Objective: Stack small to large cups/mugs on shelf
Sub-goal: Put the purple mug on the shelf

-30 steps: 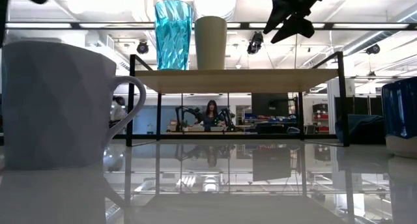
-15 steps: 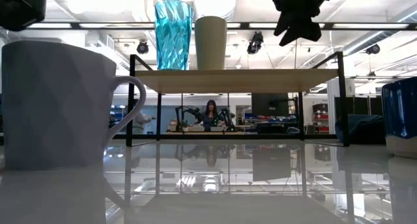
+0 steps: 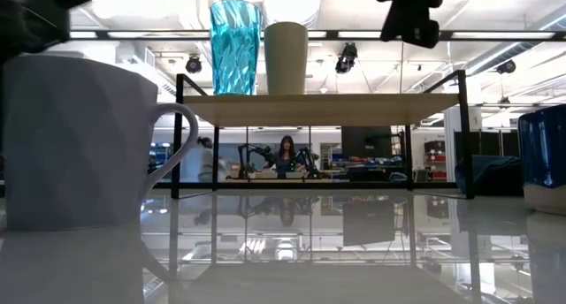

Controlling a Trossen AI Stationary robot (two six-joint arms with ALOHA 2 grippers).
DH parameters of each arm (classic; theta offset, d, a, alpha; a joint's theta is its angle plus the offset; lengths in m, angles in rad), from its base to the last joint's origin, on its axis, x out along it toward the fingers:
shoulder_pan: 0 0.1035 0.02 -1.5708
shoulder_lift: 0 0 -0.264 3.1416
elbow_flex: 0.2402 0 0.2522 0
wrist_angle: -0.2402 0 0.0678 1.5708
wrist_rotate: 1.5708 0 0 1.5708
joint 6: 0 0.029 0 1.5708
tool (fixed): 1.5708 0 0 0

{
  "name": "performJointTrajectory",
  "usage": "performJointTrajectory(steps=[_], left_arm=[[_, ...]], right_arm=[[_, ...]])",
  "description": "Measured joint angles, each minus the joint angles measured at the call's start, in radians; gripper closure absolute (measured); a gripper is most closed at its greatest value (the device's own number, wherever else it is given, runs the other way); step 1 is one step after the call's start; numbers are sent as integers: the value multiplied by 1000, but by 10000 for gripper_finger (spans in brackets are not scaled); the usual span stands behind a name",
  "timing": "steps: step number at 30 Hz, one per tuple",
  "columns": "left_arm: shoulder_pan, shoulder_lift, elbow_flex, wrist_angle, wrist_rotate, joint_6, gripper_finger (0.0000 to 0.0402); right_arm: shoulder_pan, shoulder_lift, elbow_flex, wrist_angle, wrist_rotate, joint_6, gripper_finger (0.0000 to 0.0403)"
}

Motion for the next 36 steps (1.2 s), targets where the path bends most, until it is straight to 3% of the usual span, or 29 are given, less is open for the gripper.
performJointTrajectory(steps=[11, 16, 20, 27, 36], left_arm=[[57, -2, -43, 8, -181, 17, 402], [72, -2, -80, 142, -249, 104, 401], [85, -2, -104, 277, -259, 201, 401], [131, -2, -128, 318, -291, 239, 401], [184, -2, -221, 832, -286, 566, 401]], right_arm=[[0, 0, 0, 66, 2, 64, 390], [0, 0, 0, 66, 30, 80, 390], [0, 0, 0, 65, 49, 97, 390], [0, 0, 0, 65, 53, 98, 390], [0, -1, 0, 63, 54, 98, 390]])
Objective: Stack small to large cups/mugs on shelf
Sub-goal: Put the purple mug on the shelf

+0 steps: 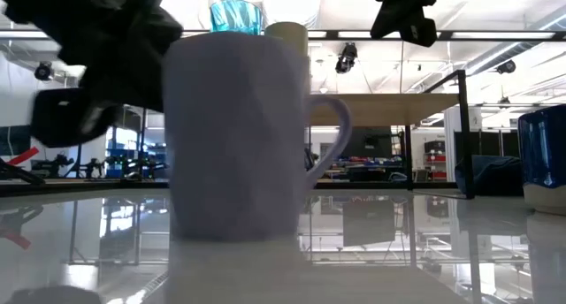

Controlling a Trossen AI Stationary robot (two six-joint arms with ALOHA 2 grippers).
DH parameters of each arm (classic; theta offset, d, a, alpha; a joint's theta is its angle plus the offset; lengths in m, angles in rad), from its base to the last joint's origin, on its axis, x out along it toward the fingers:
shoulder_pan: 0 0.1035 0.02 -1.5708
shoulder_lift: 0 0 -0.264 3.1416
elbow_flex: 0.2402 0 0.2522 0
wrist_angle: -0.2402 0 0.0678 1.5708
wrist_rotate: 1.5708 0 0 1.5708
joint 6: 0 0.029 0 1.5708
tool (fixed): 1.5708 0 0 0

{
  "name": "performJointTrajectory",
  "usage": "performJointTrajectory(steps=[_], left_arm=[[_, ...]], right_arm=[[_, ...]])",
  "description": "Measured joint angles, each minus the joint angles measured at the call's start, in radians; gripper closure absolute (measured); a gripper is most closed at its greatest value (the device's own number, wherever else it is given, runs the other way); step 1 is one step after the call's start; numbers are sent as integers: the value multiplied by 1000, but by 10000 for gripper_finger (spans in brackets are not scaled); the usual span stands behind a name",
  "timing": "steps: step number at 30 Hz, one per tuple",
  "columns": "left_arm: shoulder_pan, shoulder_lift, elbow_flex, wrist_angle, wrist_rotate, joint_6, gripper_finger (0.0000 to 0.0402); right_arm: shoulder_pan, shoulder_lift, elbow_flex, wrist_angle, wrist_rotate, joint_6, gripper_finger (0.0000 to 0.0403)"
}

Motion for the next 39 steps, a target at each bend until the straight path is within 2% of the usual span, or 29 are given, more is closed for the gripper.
performJointTrajectory(steps=[3, 6, 11, 16, 20, 23, 26, 30, 33, 39], left_arm=[[27, 0, -6, 43, 19, 71, 401], [42, 0, -6, 4, 56, 72, 401], [32, -11, 15, -218, 65, -56, 401], [2, -56, 6, -265, 124, -83, 401], [-5, -119, -5, -284, 118, -83, 401], [-5, -181, -17, -278, 97, -64, 401], [-5, -226, -33, -282, 120, -57, 401], [-30, -239, -37, -281, 187, -57, 401], [-66, -220, -37, -269, 233, -72, 401], [-147, -151, -38, -194, 234, -109, 402]], right_arm=[[0, 0, 0, -2, 0, 0, 390], [0, 0, 0, -11, 0, -1, 390], [0, 0, 0, -56, 1, -9, 390], [13, -8, 0, -126, -15, -24, 390], [57, -11, 0, -123, -114, -79, 391], [103, -5, 0, -98, -136, -90, 393], [138, 8, -3, -62, -174, -103, 394], [171, 46, -6, 35, -242, -47, 394], [194, 97, -6, 83, -246, 7, 394], [268, 238, -7, 169, -233, 143, 394]])
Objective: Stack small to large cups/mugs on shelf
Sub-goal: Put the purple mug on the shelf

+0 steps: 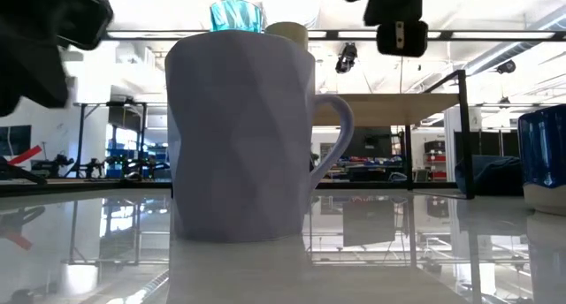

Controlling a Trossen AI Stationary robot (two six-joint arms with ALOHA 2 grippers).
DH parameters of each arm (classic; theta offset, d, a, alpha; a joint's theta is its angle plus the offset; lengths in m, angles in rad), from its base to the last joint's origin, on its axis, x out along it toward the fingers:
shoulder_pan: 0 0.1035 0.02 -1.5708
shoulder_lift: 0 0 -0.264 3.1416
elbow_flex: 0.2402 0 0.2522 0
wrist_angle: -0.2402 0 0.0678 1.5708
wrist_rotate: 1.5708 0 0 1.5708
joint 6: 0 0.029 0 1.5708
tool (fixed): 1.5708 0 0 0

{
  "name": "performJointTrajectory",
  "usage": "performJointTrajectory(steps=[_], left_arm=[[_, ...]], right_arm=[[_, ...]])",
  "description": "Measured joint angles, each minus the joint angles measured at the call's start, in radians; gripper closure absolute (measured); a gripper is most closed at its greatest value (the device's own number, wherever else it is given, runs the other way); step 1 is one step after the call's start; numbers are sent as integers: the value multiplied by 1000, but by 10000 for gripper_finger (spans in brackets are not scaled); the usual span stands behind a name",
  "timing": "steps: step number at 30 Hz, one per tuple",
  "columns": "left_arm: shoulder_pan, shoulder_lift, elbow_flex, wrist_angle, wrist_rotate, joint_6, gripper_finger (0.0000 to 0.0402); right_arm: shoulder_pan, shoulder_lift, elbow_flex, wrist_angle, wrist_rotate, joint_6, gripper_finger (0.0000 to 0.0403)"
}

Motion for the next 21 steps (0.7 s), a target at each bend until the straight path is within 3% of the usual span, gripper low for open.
performJointTrajectory(steps=[7, 21], left_arm=[[-50, 86, -1, 143, -91, 2, 402], [-50, 218, 0, 392, -162, 87, 402]], right_arm=[[86, 122, 0, 188, 23, 174, 394], [193, 276, 110, 211, 103, 335, 394]])
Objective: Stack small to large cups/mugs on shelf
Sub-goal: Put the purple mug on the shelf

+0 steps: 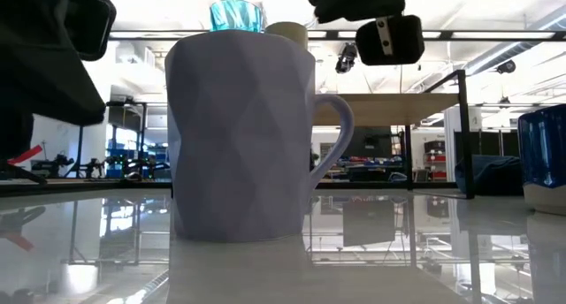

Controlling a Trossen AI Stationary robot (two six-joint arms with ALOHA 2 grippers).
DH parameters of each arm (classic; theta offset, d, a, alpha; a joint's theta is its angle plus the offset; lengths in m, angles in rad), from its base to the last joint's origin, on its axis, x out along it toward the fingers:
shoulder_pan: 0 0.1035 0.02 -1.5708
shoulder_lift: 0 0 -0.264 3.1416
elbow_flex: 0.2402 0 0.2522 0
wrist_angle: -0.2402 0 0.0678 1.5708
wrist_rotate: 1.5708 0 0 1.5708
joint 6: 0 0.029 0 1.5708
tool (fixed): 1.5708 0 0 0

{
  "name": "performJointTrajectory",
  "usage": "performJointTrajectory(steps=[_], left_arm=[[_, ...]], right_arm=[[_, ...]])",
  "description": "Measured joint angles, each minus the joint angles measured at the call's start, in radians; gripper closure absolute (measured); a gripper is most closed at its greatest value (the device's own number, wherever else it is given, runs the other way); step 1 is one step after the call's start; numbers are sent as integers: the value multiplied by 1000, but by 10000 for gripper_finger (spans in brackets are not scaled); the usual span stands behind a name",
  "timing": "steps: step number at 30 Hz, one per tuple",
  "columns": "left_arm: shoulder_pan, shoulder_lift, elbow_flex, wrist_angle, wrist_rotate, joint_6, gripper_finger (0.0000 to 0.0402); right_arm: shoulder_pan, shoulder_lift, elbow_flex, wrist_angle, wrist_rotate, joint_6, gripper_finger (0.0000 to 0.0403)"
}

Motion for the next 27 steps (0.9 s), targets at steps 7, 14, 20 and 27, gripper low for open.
performJointTrajectory(steps=[7, 14, 20, 27], left_arm=[[11, 20, 24, 2, -59, 1, 402], [33, 15, 48, 6, -90, 52, 402], [51, 14, 50, 3, -94, 75, 402], [63, 13, 43, 3, -91, 81, 402]], right_arm=[[24, 73, 38, -2, 83, 63, 394], [21, 97, 37, -20, 146, 66, 394], [28, 131, 36, -44, 148, 86, 394], [34, 141, 35, -45, 124, 105, 394]])
